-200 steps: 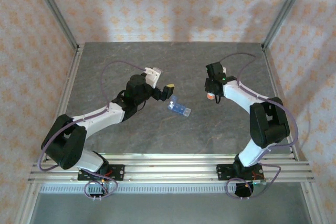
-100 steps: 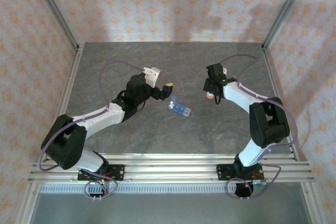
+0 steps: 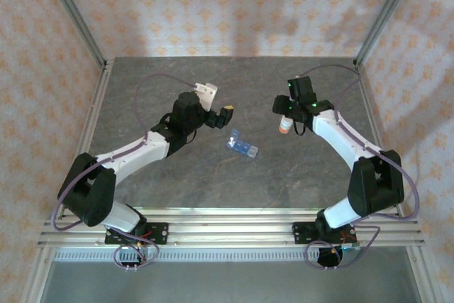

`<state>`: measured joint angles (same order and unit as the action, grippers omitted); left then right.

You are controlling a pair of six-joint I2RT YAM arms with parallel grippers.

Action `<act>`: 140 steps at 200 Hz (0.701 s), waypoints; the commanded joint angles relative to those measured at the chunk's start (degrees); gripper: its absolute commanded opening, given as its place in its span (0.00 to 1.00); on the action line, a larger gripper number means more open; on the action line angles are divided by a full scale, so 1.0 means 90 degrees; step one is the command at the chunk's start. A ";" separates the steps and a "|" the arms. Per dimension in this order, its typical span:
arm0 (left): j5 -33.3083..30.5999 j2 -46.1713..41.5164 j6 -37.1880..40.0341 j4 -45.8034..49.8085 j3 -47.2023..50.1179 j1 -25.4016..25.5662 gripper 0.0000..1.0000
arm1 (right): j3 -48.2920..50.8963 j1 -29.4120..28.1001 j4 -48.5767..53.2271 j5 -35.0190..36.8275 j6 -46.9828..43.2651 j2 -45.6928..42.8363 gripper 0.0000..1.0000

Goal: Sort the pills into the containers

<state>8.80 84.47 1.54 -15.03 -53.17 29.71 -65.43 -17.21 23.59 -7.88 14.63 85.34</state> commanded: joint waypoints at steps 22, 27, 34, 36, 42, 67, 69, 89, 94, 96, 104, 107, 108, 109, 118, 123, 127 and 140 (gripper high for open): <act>0.0152 0.0412 0.0127 0.0974 -0.0746 -0.0101 0.71 | -0.0082 -0.0460 0.0823 -0.1296 -0.0384 -0.0214 0.63; 0.0176 0.0458 0.0123 0.1065 -0.0838 -0.0108 0.65 | -0.0074 -0.0556 0.0879 -0.1306 -0.0409 -0.0196 0.63; 0.0212 0.0535 0.0123 0.1211 -0.0978 -0.0115 0.58 | -0.0056 -0.0689 0.0954 -0.1291 -0.0434 -0.0179 0.63; 0.0233 0.0556 0.0122 0.1247 -0.1007 -0.0117 0.56 | -0.0050 -0.0728 0.0977 -0.1285 -0.0434 -0.0177 0.63; 0.0296 0.0628 0.0148 0.1343 -0.1117 -0.0118 0.50 | -0.0019 -0.0827 0.1017 -0.1282 -0.0436 -0.0160 0.63; 0.0549 0.0925 0.0232 0.1871 -0.1625 -0.0129 0.16 | 0.0223 -0.1116 0.0987 -0.1187 -0.0285 -0.0102 0.63; 0.0569 0.0944 0.0242 0.1905 -0.1669 -0.0133 0.11 | 0.0244 -0.1132 0.0976 -0.1164 -0.0260 -0.0094 0.62; 0.0791 0.1209 0.0324 0.2201 -0.1972 -0.0137 0.00 | 0.0480 -0.1298 0.0863 -0.1040 -0.0100 0.0006 0.62; 0.0854 0.1275 0.0342 0.2250 -0.2031 -0.0135 0.00 | 0.0539 -0.1334 0.0830 -0.1029 -0.0070 0.0040 0.62; 0.0865 0.1300 0.0350 0.2269 -0.2051 -0.0134 0.00 | 0.0558 -0.1338 0.0812 -0.1024 -0.0065 0.0047 0.62; 0.0909 0.1386 0.0368 0.2391 -0.2149 -0.0132 0.00 | 0.0624 -0.1394 0.0765 -0.1019 -0.0057 0.0089 0.62; 0.0914 0.1419 0.0366 0.2417 -0.2192 -0.0136 0.00 | 0.0648 -0.1420 0.0753 -0.1019 -0.0058 0.0100 0.62; 0.0910 0.1427 0.0366 0.2429 -0.2200 -0.0137 0.00 | 0.0653 -0.1428 0.0750 -0.1024 -0.0065 0.0104 0.62; 0.0909 0.1436 0.0366 0.2455 -0.2209 -0.0137 0.00 | 0.0661 -0.1433 0.0749 -0.1026 -0.0064 0.0111 0.62; 0.0875 0.1474 0.0367 0.2509 -0.2247 -0.0138 0.00 | 0.0706 -0.1519 0.0756 -0.0998 -0.0117 0.0141 0.63; 0.0866 0.1474 0.0366 0.2474 -0.2224 -0.0133 0.00 | 0.0724 -0.1582 0.0783 -0.0958 -0.0145 0.0150 0.63; 0.0850 0.1466 0.0366 0.2425 -0.2207 -0.0137 0.00 | 0.0740 -0.1605 0.0809 -0.0943 -0.0166 0.0165 0.62; 0.0745 0.1430 0.0353 0.2323 -0.2129 -0.0143 0.00 | 0.0802 -0.1704 0.0864 -0.1051 -0.0199 0.0193 0.62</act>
<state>15.27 97.30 3.57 4.05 -71.61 29.08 -59.33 -30.87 30.20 -17.98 13.04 86.63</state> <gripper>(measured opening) 0.049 0.618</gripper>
